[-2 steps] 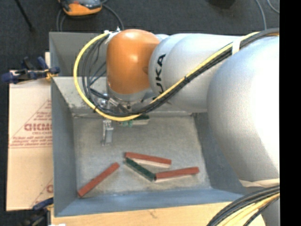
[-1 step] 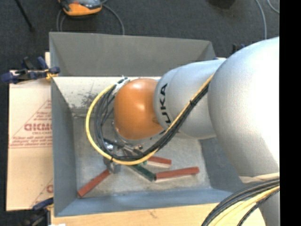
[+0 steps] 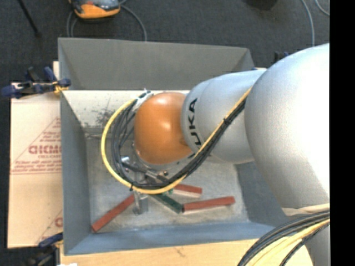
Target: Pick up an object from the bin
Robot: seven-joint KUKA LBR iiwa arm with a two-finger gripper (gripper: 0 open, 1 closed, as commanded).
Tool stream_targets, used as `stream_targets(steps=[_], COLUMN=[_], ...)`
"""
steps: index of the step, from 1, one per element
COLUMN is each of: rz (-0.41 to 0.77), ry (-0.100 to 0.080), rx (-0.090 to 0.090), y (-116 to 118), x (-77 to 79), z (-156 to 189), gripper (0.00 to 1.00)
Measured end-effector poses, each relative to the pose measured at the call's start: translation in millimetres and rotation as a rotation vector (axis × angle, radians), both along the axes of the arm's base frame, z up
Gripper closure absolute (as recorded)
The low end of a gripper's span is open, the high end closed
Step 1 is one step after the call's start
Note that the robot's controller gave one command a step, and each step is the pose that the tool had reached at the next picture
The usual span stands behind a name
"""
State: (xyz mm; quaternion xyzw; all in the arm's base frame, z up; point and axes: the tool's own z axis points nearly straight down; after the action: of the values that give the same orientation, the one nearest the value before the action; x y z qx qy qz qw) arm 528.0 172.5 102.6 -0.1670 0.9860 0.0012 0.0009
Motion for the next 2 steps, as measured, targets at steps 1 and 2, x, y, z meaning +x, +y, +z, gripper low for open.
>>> stream_targets(steps=[1,2], rz=[-0.001,0.29], ry=[0.0,-0.003], rx=[0.0,-0.001], y=[-0.1,15.4], x=[0.0,-31.0], z=[0.0,-31.7], gripper=[0.0,1.0])
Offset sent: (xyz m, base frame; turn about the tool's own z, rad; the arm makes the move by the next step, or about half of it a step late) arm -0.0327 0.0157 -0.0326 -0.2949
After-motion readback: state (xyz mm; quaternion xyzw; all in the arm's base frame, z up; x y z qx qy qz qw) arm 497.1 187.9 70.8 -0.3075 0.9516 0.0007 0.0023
